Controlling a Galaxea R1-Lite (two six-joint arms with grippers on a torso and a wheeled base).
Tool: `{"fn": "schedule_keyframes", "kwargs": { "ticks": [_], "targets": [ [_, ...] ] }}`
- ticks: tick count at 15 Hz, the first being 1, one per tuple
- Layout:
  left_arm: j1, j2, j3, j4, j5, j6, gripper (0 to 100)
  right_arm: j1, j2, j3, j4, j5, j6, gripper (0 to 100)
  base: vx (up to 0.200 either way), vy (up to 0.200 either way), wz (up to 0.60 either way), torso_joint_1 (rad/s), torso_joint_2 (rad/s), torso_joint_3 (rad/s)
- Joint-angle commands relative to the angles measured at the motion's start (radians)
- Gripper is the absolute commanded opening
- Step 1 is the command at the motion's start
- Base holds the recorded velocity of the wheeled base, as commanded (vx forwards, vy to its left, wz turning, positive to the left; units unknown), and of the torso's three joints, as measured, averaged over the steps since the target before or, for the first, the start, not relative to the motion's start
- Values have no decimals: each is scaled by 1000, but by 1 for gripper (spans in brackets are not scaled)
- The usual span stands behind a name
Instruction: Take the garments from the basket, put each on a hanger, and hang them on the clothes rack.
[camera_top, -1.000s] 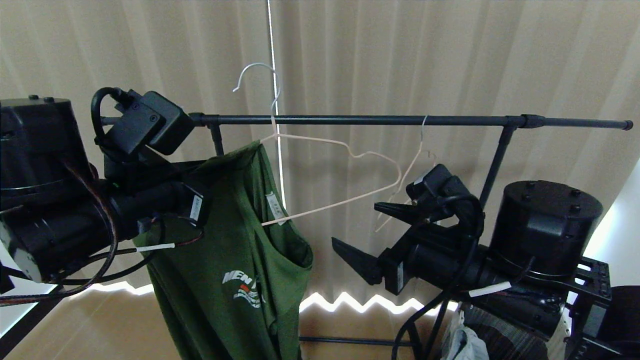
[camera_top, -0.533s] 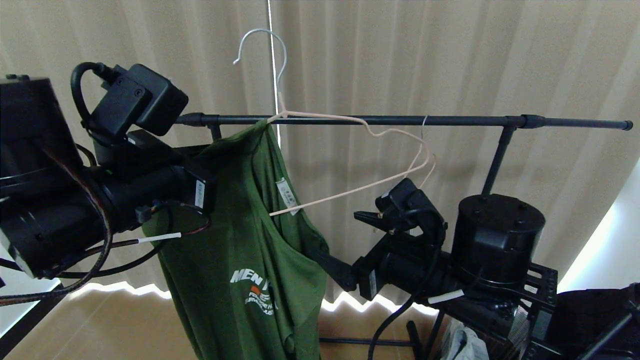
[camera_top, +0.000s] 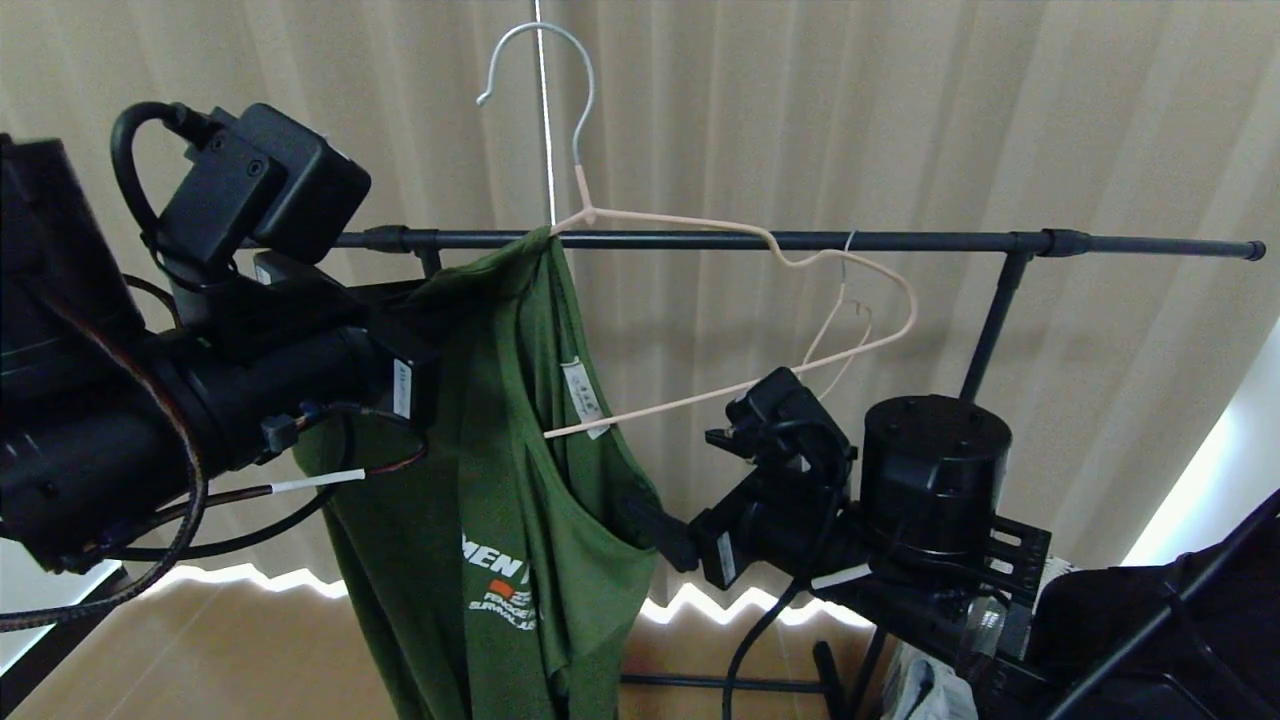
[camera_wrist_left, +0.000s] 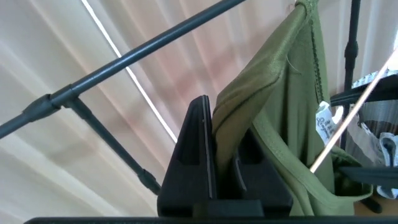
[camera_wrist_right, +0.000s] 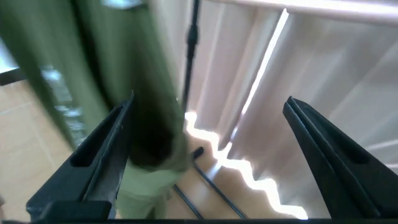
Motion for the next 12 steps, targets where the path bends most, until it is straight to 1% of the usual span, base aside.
{"fn": "schedule_keyframes", "kwargs": {
  "ticks": [1,2,3,10,12],
  "targets": [
    [-1,-9,-2,-1,0,1,0,-17,29,-3,0,-1,0,100,0,0,0,0,0,0],
    [-1,-9,-5,-2,0,1,0,-23,36,0,0,-3,0,100,0,0,0,0,0,0],
    [-1,-9,-8,-2,0,1,0,-28,36,6,0,-3,0,0,0,0,0,0,0,0],
    [11,-6,-22,-16,0,0,0,-60,18,33,0,-4,0,0,0,0,0,0,0,0],
    [14,-4,-19,-16,1,1,0,-94,-39,80,0,-4,-2,0,0,0,0,0,0,0]
  ]
}}
